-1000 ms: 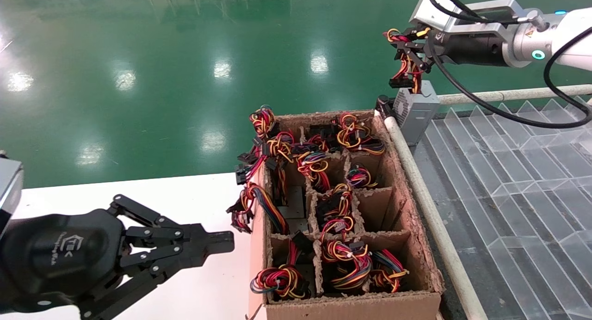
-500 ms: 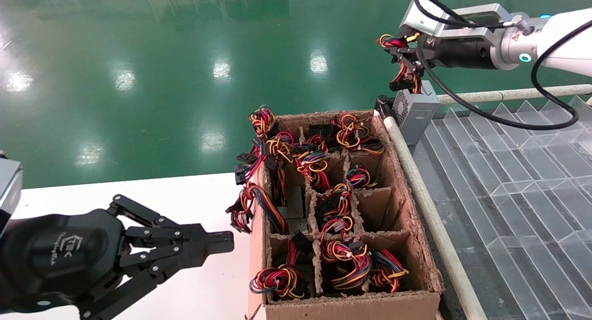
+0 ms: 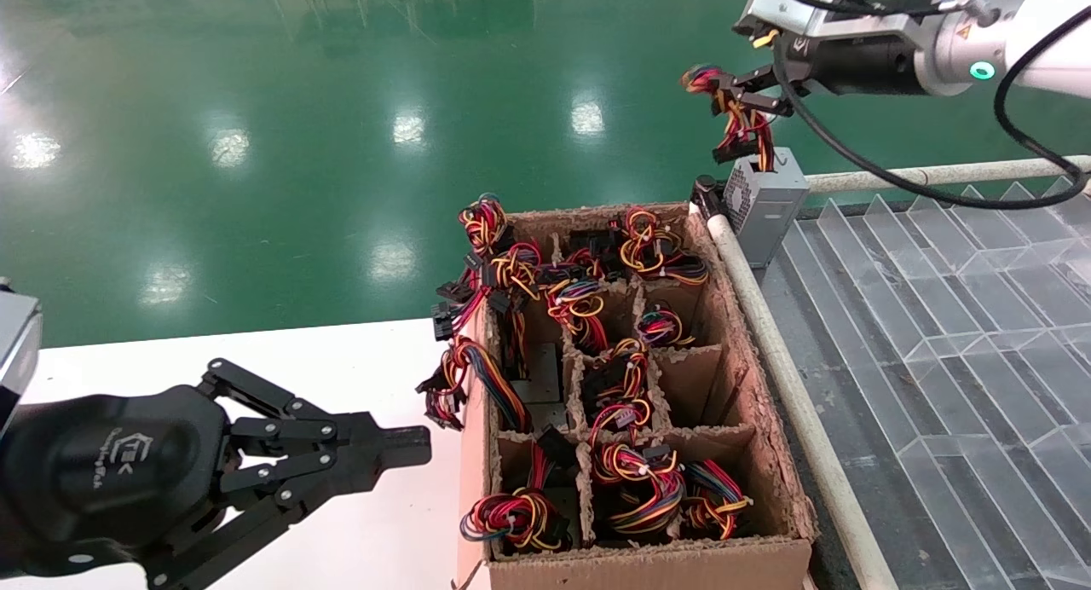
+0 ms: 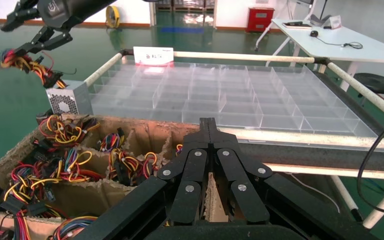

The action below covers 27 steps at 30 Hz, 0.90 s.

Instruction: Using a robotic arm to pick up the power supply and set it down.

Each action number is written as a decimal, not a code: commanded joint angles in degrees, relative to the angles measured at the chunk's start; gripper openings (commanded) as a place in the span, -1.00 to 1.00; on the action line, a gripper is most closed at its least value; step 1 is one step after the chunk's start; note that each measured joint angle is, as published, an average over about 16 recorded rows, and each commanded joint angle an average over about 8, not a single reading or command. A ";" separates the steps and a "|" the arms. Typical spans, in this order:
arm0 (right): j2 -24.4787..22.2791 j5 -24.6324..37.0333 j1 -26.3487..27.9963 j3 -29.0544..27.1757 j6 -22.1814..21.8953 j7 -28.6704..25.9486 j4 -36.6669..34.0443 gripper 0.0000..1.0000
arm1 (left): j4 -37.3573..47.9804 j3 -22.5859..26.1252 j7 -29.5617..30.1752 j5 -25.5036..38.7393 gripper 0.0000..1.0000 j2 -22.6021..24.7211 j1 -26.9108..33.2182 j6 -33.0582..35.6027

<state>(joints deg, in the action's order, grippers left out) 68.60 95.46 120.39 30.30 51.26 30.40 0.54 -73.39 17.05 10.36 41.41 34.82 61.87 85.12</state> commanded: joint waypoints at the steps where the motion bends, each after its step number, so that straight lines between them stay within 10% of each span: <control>1: -0.12 0.11 0.43 0.07 0.21 -0.07 0.05 1.00 | 0.00 0.01 0.00 0.00 -1.00 0.00 0.00 0.00; 22: -7.50 -10.70 -8.10 -3.49 13.20 -4.20 13.81 1.00 | 0.06 0.05 -0.05 -0.03 -1.00 -0.01 0.02 -0.01; 27: -10.11 -15.00 -13.18 -4.57 15.33 -7.90 19.75 1.00 | 0.07 0.07 -0.05 -0.04 0.21 -0.02 0.03 -0.01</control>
<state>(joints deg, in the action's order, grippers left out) 58.49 80.46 107.21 25.73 66.59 22.50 20.29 -73.33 17.12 10.31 41.37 34.81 61.90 85.11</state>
